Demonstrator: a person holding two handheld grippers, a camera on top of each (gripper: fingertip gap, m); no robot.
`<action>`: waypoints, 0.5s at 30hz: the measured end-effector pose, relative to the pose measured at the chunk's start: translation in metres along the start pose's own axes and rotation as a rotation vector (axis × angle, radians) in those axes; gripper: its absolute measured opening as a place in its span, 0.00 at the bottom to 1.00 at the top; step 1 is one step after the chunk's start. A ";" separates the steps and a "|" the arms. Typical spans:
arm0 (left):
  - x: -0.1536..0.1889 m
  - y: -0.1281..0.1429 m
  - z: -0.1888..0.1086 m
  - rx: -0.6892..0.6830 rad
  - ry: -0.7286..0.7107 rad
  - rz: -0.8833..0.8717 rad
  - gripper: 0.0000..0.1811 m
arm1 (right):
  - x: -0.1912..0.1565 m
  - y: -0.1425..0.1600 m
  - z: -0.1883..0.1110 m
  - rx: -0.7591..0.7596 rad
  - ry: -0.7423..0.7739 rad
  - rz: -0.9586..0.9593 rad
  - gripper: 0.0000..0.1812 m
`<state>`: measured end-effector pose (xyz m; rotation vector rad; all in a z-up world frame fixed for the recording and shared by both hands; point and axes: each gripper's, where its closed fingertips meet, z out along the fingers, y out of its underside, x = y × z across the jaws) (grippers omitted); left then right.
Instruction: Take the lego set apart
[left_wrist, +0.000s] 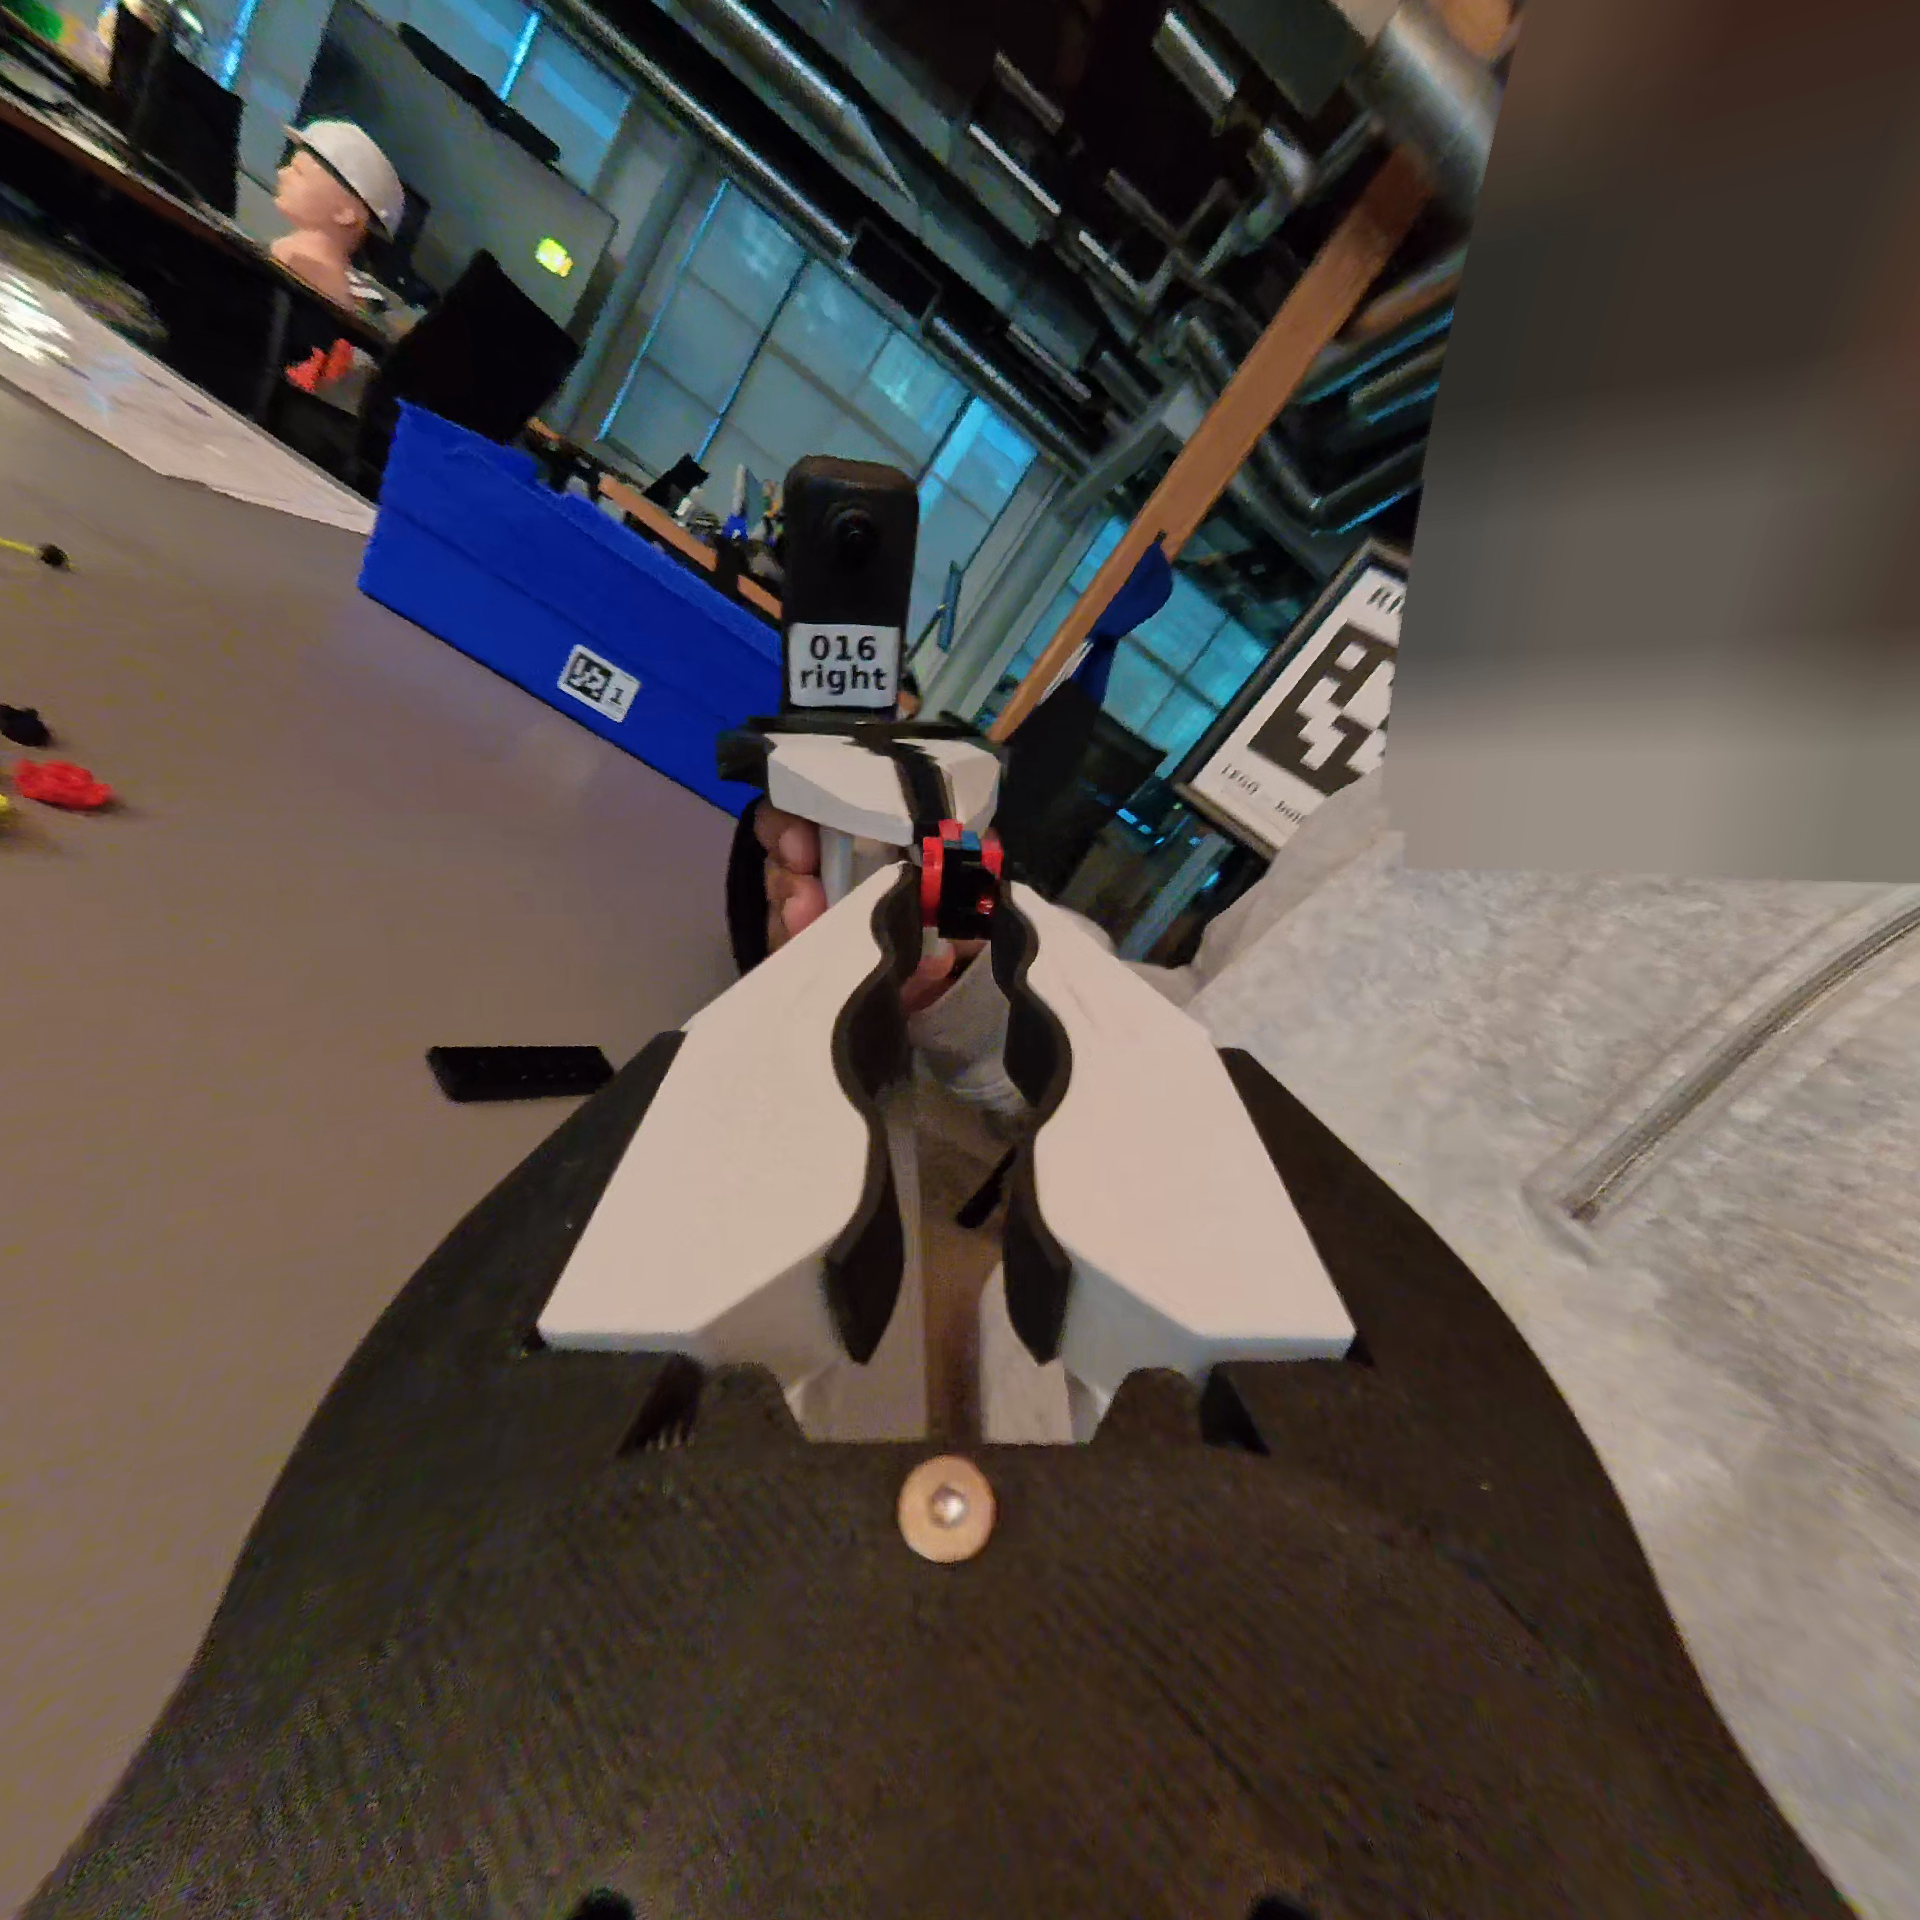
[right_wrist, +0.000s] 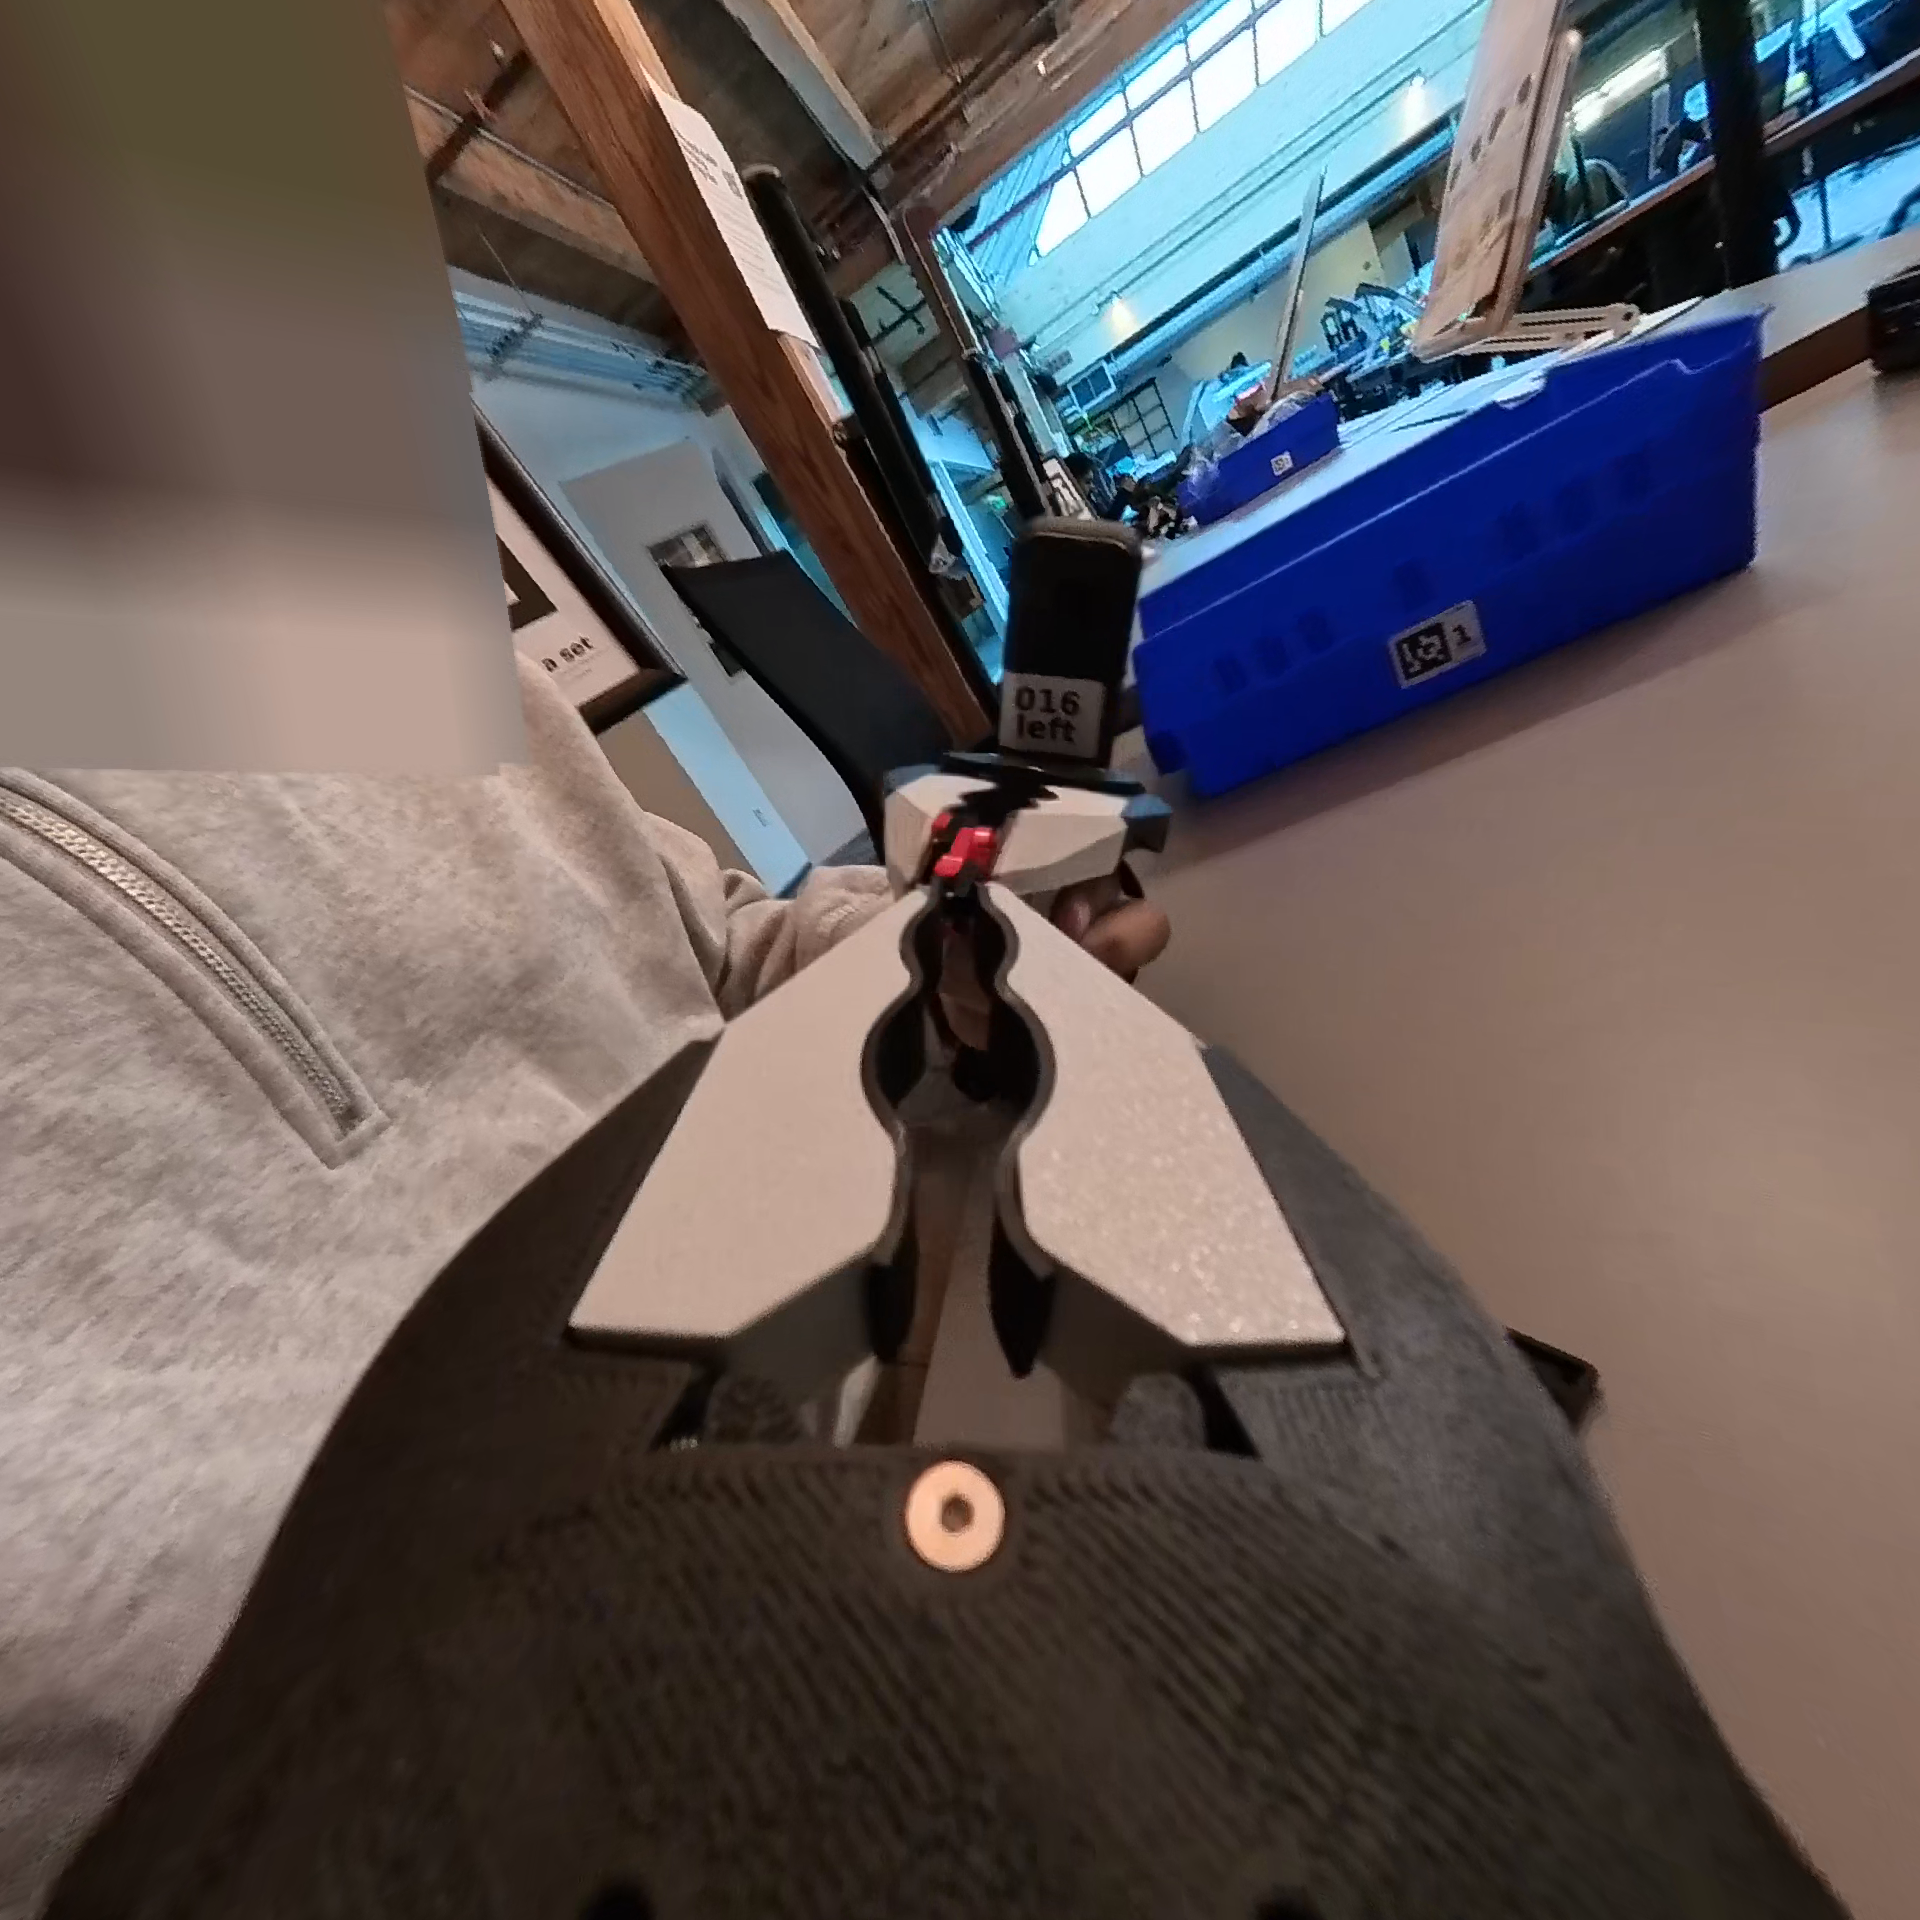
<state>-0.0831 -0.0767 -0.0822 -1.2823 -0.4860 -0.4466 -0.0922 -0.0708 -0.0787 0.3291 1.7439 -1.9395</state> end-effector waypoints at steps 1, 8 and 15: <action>0.001 0.000 0.000 -0.010 -0.013 0.035 0.06 | 0.000 0.000 0.000 -0.010 0.014 -0.019 0.01; -0.004 0.000 -0.004 -0.070 -0.143 0.280 0.07 | 0.008 0.001 0.004 -0.059 0.155 -0.141 0.01; -0.007 -0.003 -0.009 -0.089 -0.204 0.413 0.07 | 0.014 -0.001 0.008 -0.054 0.250 -0.187 0.01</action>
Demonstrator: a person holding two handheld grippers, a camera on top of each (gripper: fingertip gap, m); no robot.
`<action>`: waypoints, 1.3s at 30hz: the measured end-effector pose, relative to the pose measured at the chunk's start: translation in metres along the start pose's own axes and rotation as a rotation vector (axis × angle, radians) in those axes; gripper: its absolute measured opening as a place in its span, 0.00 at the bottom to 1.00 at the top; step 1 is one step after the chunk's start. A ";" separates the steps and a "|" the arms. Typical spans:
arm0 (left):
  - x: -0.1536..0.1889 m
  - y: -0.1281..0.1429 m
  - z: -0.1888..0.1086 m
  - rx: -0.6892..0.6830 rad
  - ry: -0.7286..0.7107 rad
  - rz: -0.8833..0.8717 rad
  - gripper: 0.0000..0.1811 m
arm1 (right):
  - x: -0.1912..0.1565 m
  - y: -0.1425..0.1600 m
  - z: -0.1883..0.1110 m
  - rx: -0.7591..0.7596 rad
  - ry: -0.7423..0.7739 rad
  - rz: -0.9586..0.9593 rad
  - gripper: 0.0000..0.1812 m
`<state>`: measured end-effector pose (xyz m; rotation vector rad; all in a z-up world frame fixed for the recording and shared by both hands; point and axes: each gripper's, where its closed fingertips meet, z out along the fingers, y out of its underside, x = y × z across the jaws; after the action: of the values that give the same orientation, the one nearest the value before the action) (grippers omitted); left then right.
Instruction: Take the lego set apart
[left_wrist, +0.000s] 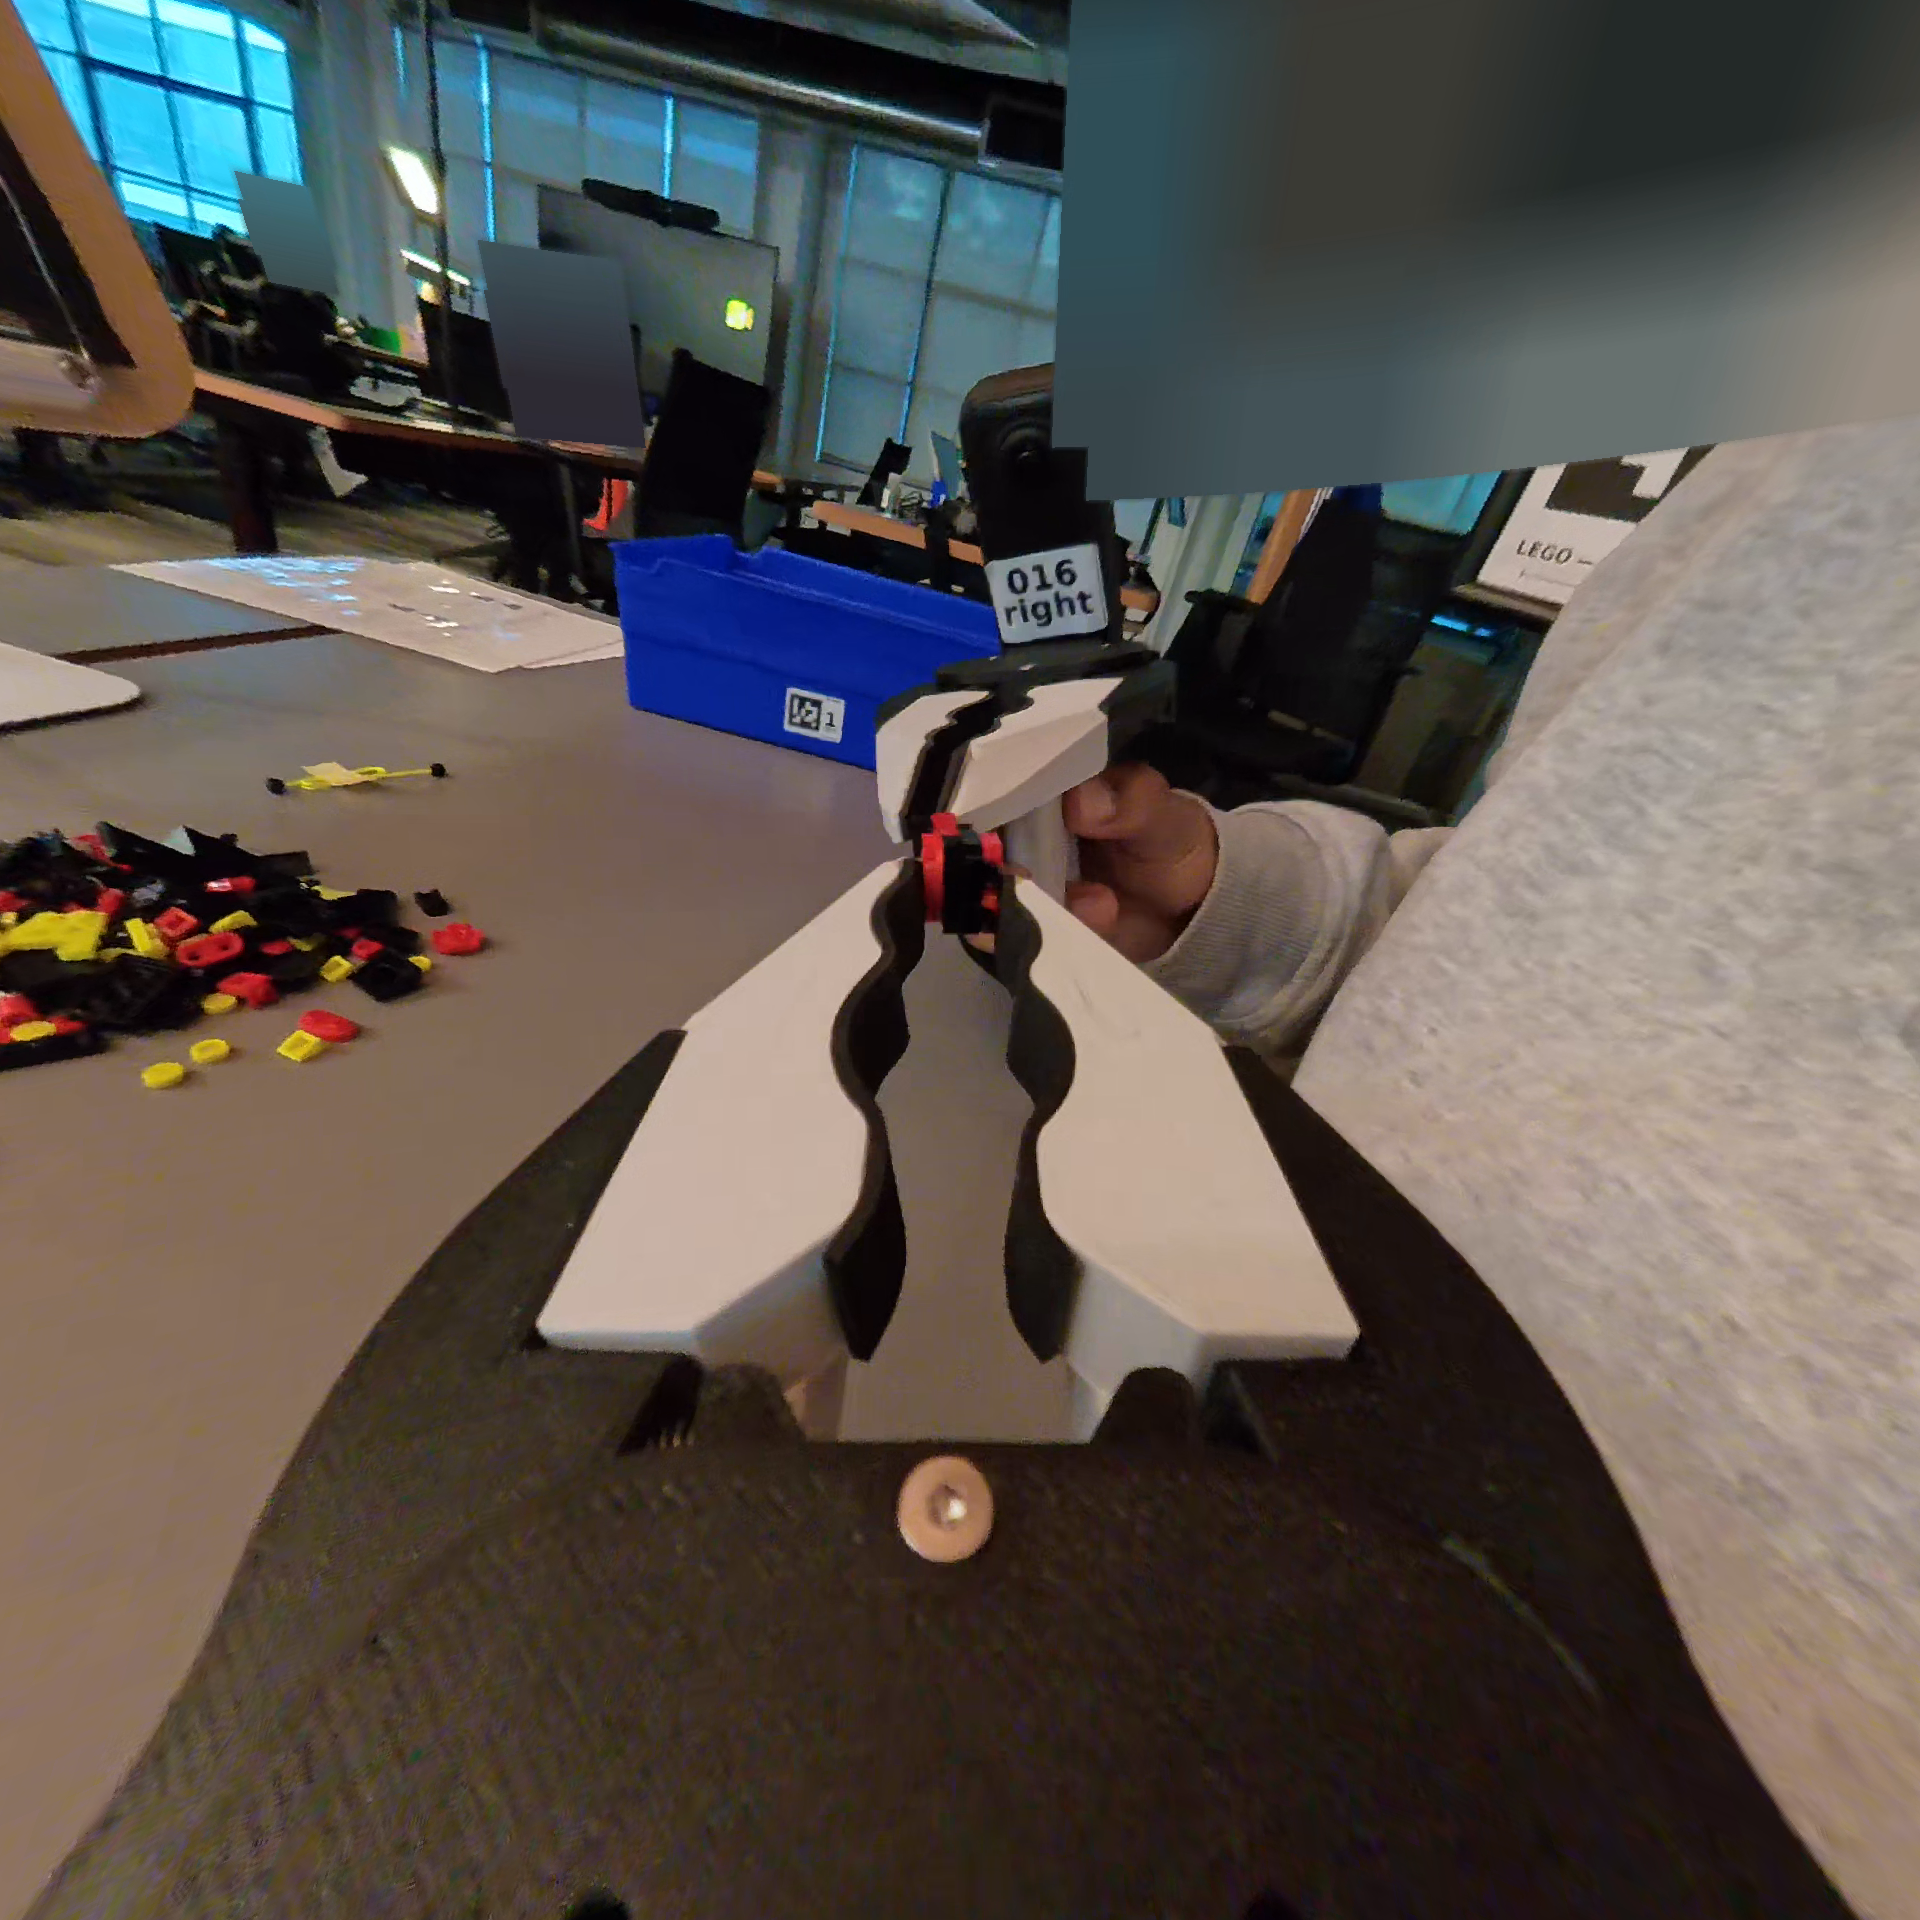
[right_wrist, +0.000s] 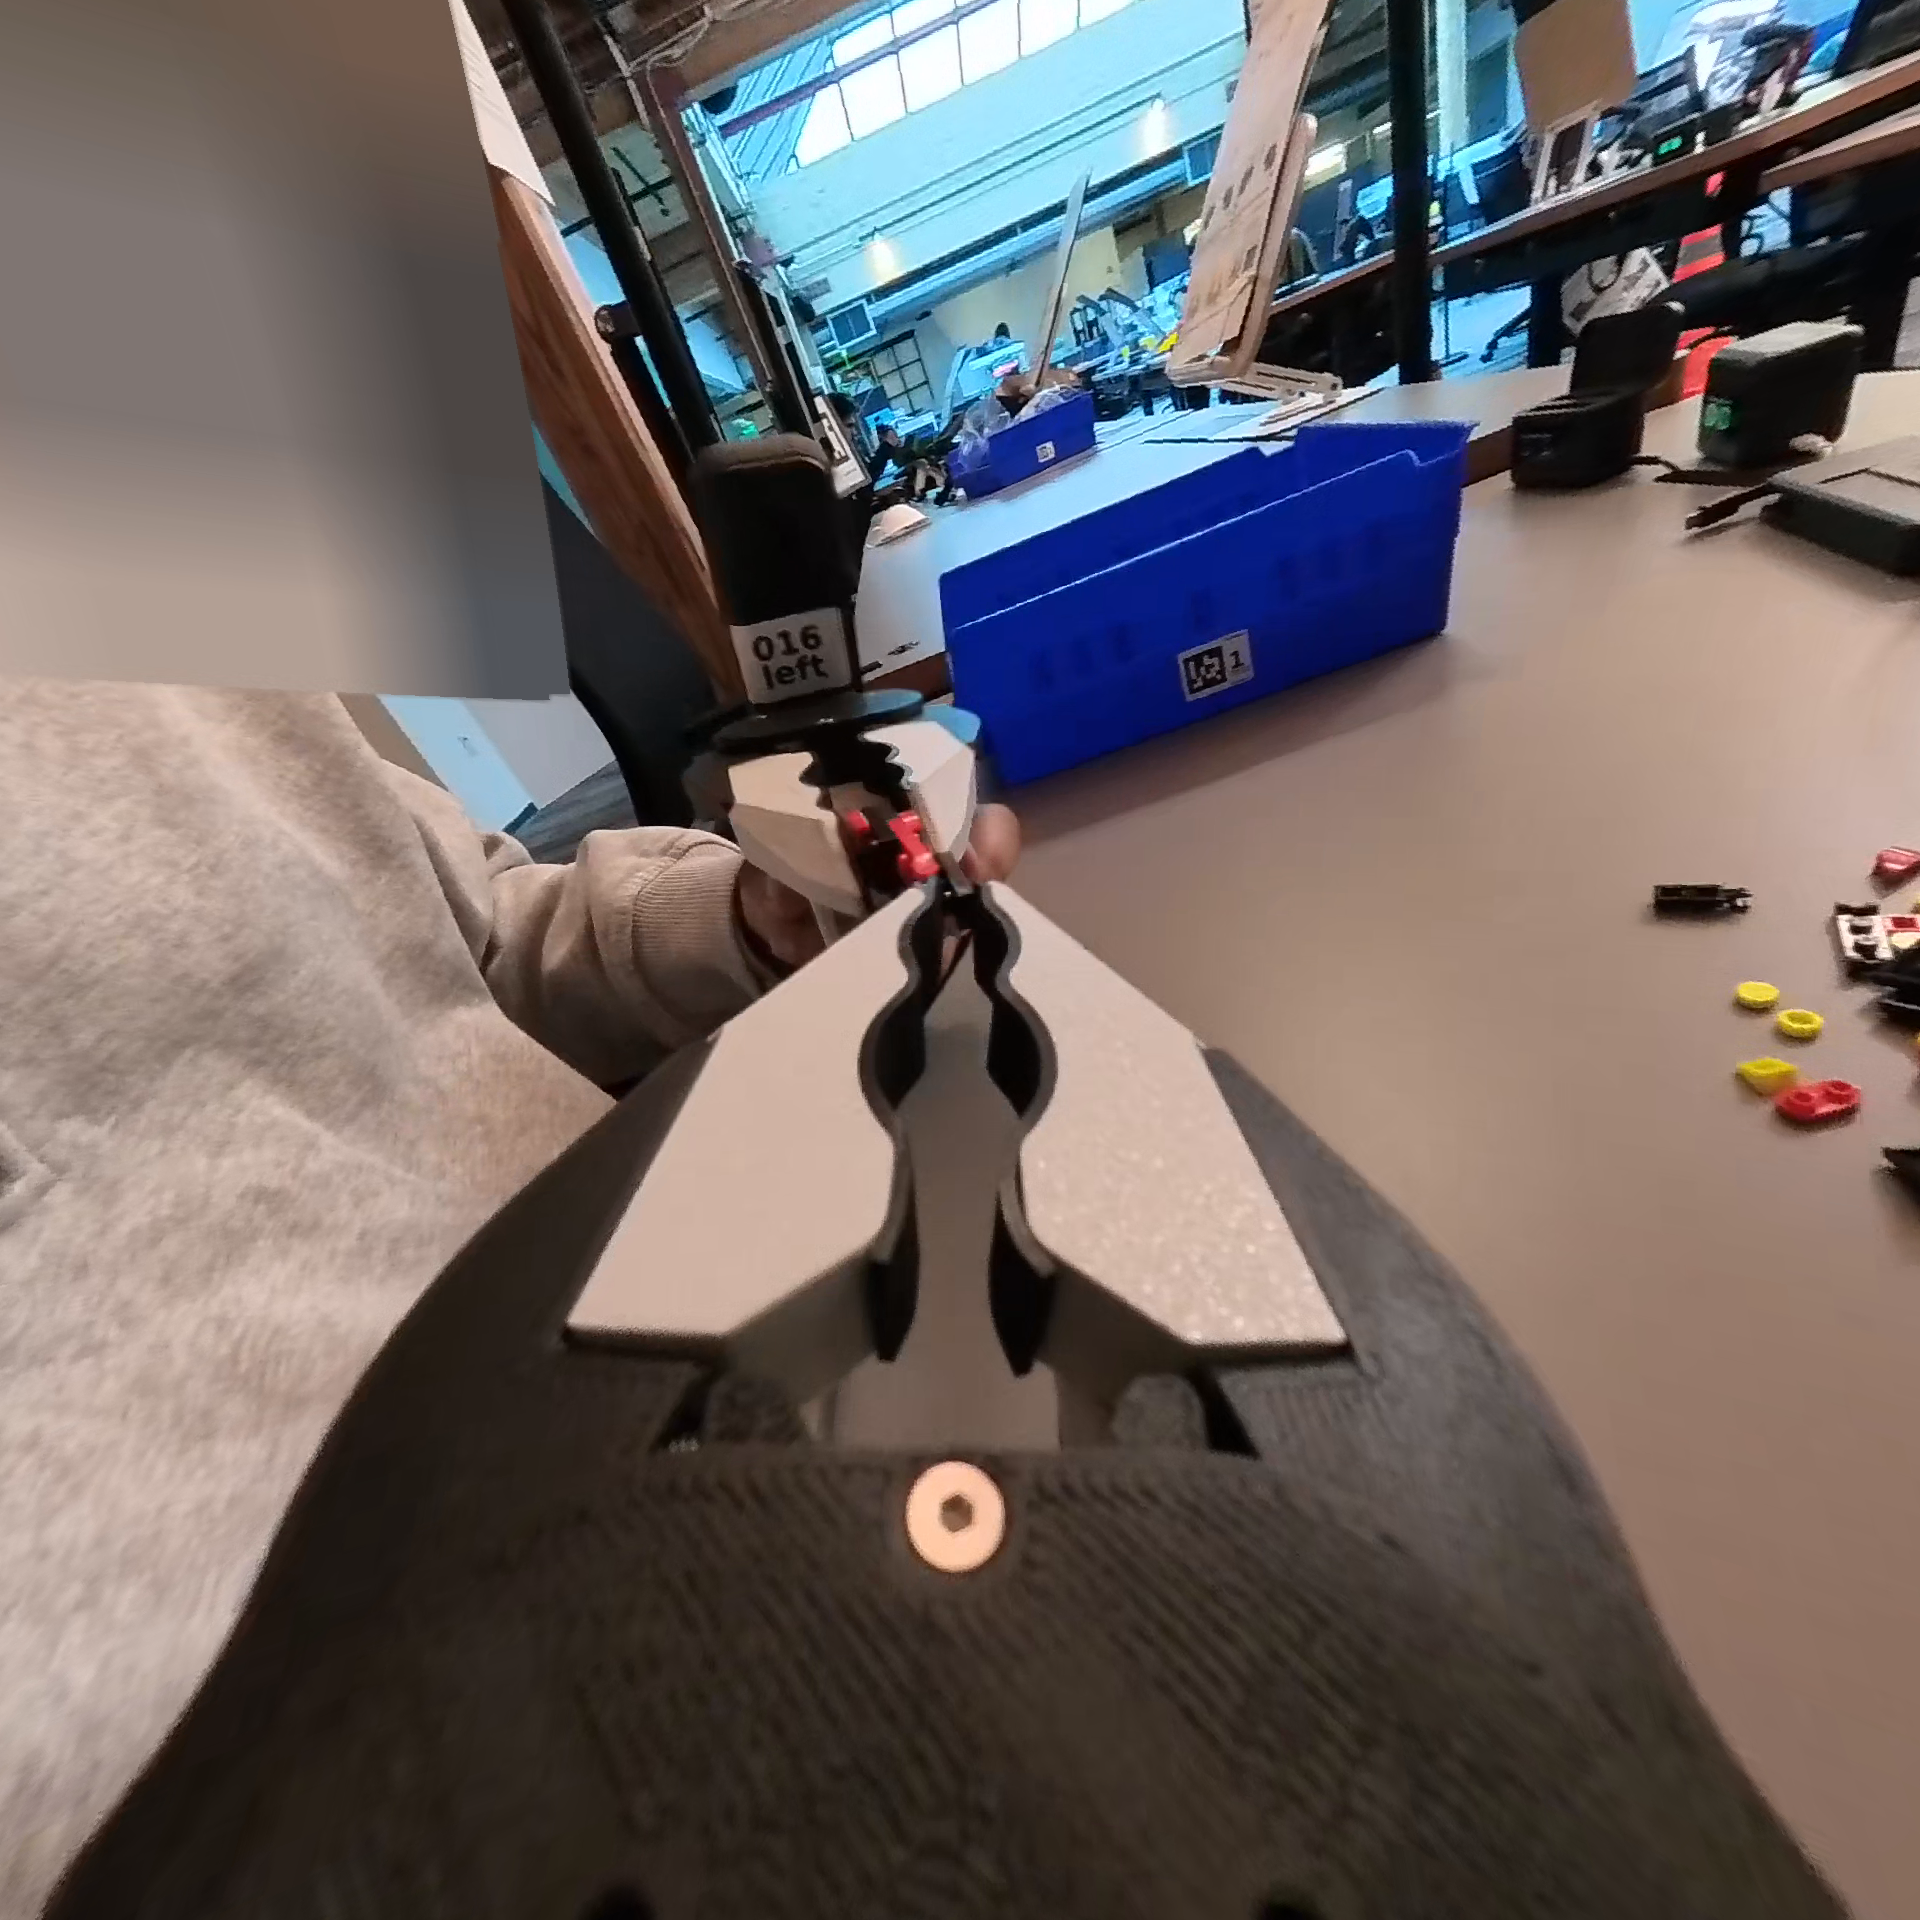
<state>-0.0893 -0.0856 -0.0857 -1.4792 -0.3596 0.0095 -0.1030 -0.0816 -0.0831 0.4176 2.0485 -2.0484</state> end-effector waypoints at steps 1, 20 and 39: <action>0.000 0.000 0.000 -0.007 -0.006 0.019 0.07 | 0.001 0.000 0.000 0.002 0.010 0.000 0.01; 0.023 -0.003 0.008 0.016 0.119 -0.047 0.07 | 0.054 -0.009 -0.039 0.082 0.179 0.171 0.01; -0.031 -0.018 -0.014 0.218 -0.006 -0.388 0.06 | 0.186 0.045 -0.014 -0.371 0.513 0.224 0.08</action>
<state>-0.1195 -0.1080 -0.0759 -1.1761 -0.6262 -0.2493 -0.2611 -0.0588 -0.1901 1.1298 2.4536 -1.4893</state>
